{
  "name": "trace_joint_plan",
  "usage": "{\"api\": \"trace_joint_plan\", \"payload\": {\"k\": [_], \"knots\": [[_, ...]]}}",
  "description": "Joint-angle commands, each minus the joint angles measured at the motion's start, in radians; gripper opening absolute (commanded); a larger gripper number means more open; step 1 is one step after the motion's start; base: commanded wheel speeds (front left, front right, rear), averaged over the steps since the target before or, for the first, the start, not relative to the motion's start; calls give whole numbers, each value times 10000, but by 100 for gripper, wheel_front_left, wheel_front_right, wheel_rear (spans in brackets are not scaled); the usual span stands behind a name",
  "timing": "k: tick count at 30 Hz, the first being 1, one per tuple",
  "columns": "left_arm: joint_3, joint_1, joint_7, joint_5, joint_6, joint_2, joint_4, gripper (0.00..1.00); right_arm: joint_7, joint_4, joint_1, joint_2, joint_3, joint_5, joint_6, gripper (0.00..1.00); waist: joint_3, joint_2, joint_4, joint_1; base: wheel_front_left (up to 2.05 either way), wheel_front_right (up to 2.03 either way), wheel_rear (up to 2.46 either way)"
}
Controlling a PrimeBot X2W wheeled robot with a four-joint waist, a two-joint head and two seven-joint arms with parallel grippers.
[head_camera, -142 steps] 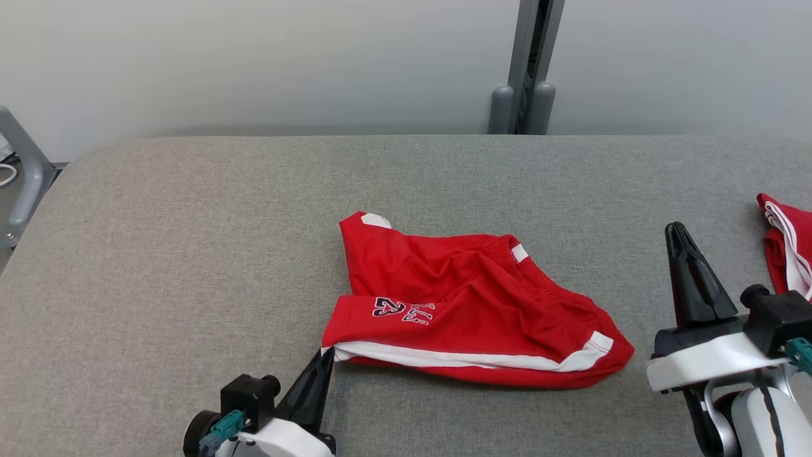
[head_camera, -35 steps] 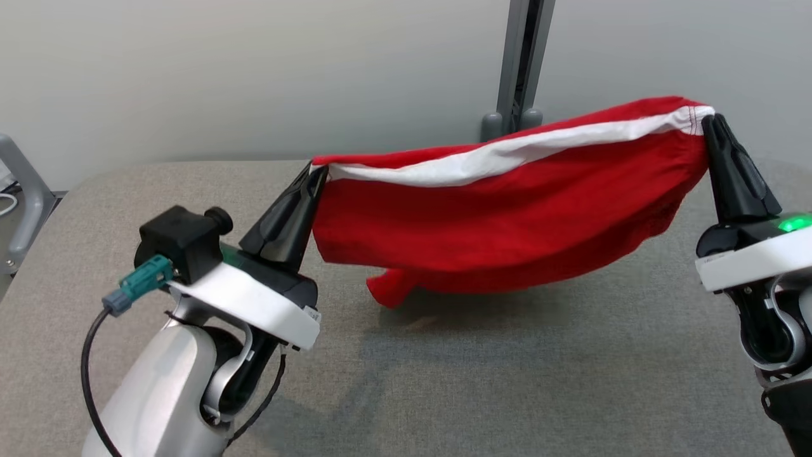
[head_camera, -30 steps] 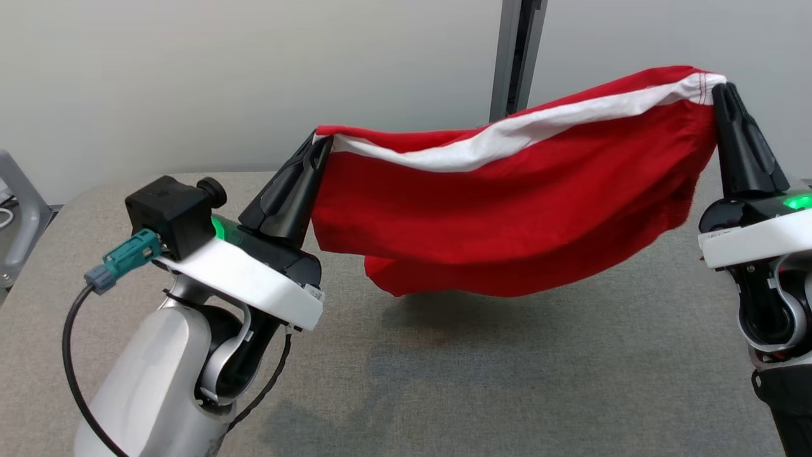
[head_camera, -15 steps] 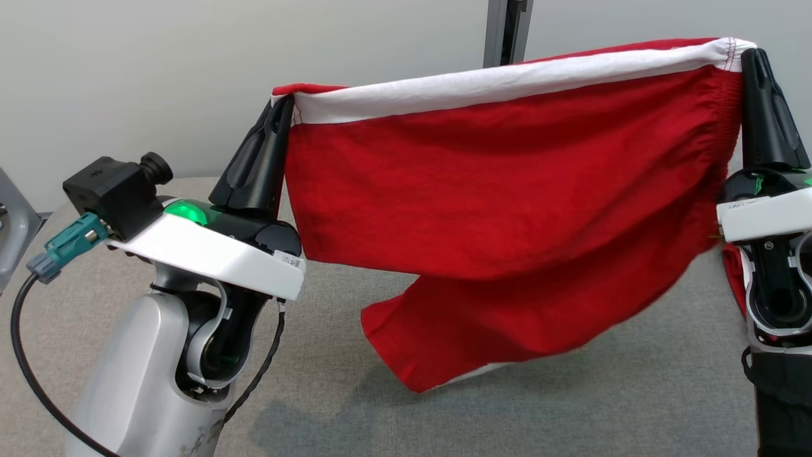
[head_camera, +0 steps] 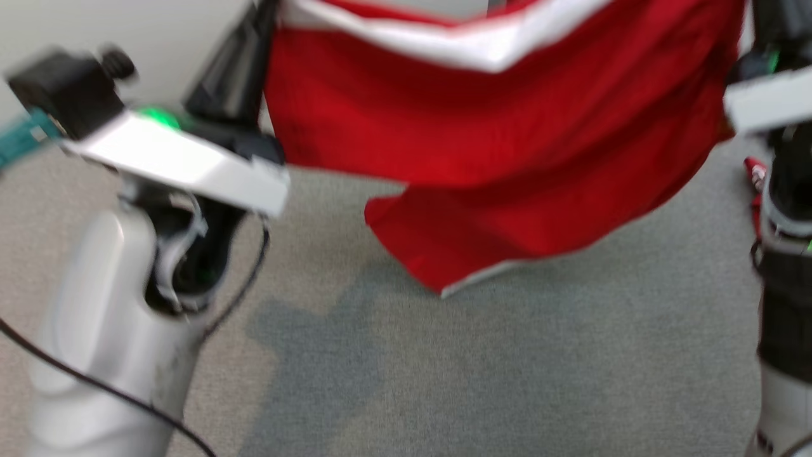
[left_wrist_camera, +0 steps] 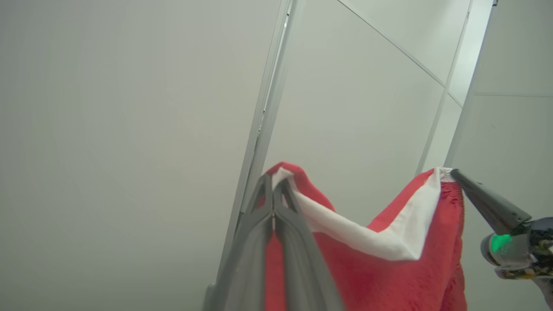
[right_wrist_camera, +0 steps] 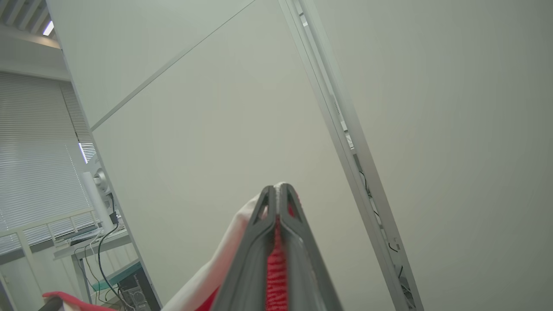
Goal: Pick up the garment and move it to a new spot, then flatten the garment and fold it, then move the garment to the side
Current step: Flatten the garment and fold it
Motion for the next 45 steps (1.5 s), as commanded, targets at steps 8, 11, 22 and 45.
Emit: {"api": "trace_joint_plan", "payload": {"k": [8,11,22,45], "knots": [[577,-4352,-257,293,-149,-112,2414,0,-329,1937,-4395,-59,117,-111,1,0,3202,-1,67,0,0,0,0],[756,-5882,-832,420,-238,-292,3485,0,-1033,3011,-5819,-101,15,134,1,0,3790,-1,130,0,0,0,0],[1279,-8622,-3395,348,-673,-1055,5970,0,-3534,5435,-7861,-166,930,2628,2,0,5120,-1,494,0,0,0,0],[-364,-5222,-3586,920,-1475,-1249,7848,0,-3254,6907,-4084,-1682,4175,6296,2,0,4430,-1,801,0,0,0,0]]}}
